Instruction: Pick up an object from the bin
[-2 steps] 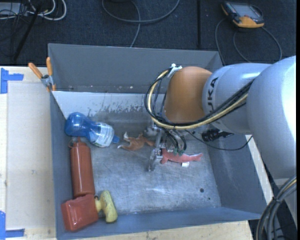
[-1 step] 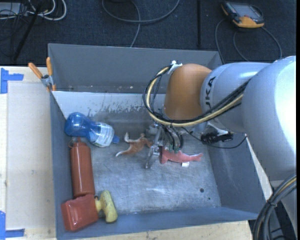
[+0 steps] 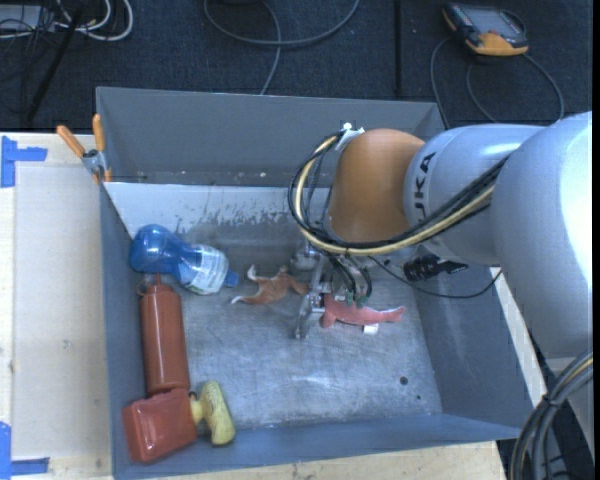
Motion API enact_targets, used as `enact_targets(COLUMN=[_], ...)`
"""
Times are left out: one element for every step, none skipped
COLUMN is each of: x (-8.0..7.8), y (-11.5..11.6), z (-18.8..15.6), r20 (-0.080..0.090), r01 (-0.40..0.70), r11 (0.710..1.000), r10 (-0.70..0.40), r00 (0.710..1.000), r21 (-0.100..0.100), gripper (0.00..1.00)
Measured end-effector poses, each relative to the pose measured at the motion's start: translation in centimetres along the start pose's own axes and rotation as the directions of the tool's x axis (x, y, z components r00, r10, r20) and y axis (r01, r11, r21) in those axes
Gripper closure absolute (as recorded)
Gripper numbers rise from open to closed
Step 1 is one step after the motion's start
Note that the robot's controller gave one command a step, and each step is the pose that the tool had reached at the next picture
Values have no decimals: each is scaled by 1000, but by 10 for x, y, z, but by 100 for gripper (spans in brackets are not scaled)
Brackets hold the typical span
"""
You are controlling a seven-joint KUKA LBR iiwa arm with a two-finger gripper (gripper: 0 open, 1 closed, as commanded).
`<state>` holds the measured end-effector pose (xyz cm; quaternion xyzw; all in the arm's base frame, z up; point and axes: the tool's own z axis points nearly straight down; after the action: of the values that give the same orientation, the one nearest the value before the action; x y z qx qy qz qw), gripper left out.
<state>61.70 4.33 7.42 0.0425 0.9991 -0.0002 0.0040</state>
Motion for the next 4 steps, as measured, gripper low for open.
enact_targets(x=[-2,-3,-3,-1], y=[1,1,1,1], z=[0,-2,-2,-6], r20=[-6,1,1,-5], r01=[-116,-1,-1,-1], r11=[993,1000,1000,1000], r10=[116,1,1,1], r00=[993,1000,1000,1000], r21=[-2,-2,-2,-1], gripper=[0,100,100,100])
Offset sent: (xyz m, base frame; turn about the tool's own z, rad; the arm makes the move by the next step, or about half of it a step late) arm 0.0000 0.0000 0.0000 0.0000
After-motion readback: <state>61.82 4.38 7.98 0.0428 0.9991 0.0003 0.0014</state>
